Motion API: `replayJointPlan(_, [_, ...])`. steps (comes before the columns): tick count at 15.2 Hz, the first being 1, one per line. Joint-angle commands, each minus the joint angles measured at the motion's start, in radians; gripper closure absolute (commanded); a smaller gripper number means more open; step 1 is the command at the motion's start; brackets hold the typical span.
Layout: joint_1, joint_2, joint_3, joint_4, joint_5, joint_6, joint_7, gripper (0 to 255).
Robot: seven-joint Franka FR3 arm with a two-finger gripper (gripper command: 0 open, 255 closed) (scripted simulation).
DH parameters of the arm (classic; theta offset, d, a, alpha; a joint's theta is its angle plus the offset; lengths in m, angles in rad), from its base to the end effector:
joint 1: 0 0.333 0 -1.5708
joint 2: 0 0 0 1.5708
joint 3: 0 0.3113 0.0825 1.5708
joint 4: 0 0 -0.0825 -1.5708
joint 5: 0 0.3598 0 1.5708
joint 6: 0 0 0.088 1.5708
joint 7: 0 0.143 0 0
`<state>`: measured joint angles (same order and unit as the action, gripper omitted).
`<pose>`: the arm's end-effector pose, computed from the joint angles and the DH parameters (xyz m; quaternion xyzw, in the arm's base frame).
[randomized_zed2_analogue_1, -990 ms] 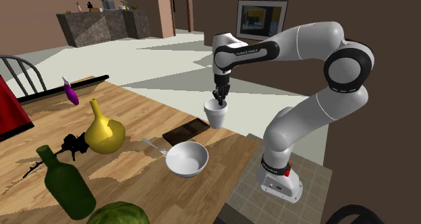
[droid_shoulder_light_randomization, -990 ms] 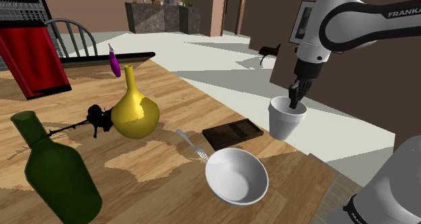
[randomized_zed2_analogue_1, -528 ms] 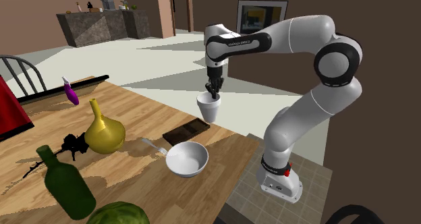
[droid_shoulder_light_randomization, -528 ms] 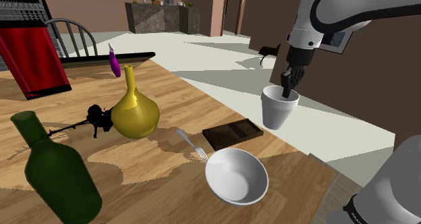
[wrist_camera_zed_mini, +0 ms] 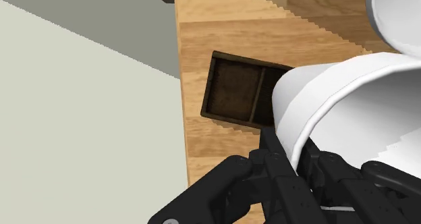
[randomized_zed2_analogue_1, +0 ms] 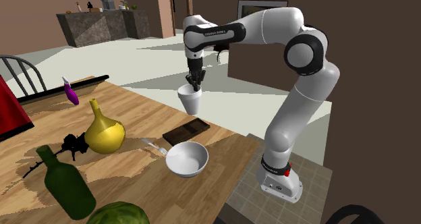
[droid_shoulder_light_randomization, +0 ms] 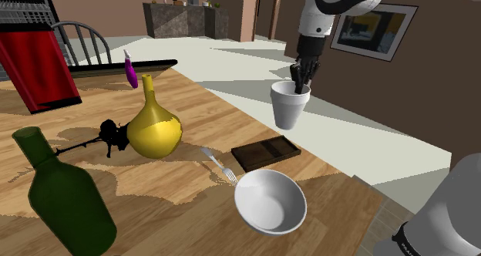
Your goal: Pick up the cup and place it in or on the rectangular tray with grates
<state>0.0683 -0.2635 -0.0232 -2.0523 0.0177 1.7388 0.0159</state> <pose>0.4479 0.0217 0.5106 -0.9995 -0.0134 0.0254 0.0109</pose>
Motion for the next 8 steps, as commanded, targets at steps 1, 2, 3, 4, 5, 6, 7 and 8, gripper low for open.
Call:
replayJointPlan(1, [0.007, 0.076, 0.009, 0.098, 0.004, -0.021, 0.014, 255])
replayJointPlan(2, [0.008, 0.093, 0.011, 0.12, 0.005, -0.026, 0.017, 255])
replayJointPlan(3, [0.008, 0.092, 0.011, 0.106, 0.005, -0.013, 0.017, 255])
replayJointPlan(4, [0.008, 0.092, 0.011, 0.092, 0.005, 0.001, 0.017, 255])
replayJointPlan(5, [0.008, 0.093, 0.011, 0.079, 0.005, 0.014, 0.017, 255])
replayJointPlan(6, [0.008, 0.093, 0.011, 0.066, 0.005, 0.027, 0.016, 255])
replayJointPlan(7, [0.008, 0.094, 0.011, 0.054, 0.005, 0.041, 0.016, 255])
replayJointPlan(8, [0.008, 0.095, 0.011, 0.041, 0.005, 0.054, 0.016, 255])
